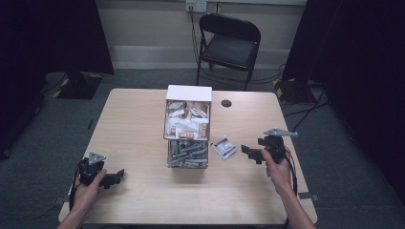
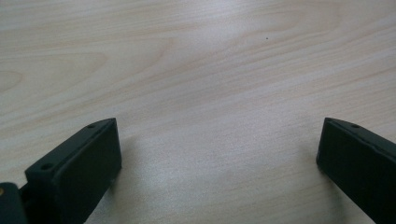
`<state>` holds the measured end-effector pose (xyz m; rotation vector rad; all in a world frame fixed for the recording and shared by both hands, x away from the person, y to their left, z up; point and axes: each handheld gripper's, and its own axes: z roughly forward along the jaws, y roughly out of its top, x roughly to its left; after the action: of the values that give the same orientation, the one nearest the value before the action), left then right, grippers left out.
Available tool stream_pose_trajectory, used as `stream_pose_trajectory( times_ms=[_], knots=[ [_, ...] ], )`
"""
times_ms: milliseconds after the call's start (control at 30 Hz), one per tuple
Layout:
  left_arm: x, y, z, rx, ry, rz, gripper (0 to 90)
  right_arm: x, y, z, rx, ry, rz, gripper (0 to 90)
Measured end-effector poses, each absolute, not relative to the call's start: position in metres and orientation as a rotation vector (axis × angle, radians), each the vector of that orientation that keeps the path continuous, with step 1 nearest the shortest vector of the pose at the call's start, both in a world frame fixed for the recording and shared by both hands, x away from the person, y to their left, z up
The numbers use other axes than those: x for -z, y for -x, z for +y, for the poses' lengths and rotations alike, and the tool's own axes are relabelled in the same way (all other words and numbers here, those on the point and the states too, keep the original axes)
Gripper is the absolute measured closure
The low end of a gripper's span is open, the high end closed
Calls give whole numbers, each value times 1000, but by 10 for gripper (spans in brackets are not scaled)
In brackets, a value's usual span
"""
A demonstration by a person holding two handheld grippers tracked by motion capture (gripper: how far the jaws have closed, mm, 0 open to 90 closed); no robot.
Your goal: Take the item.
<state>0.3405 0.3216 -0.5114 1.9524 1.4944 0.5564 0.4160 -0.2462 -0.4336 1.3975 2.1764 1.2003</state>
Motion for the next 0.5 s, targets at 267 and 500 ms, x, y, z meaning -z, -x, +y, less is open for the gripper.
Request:
stream_pose_trajectory(
  times_ms=[267,500],
  knots=[
    [511,-341,322,-556,-1954,1494,0,423,-396,-253,-1156,-1378,2127,146],
    [511,-341,322,-555,-1954,1495,0,427,-376,-275,-1105,-1402,2112,147]
  ],
)
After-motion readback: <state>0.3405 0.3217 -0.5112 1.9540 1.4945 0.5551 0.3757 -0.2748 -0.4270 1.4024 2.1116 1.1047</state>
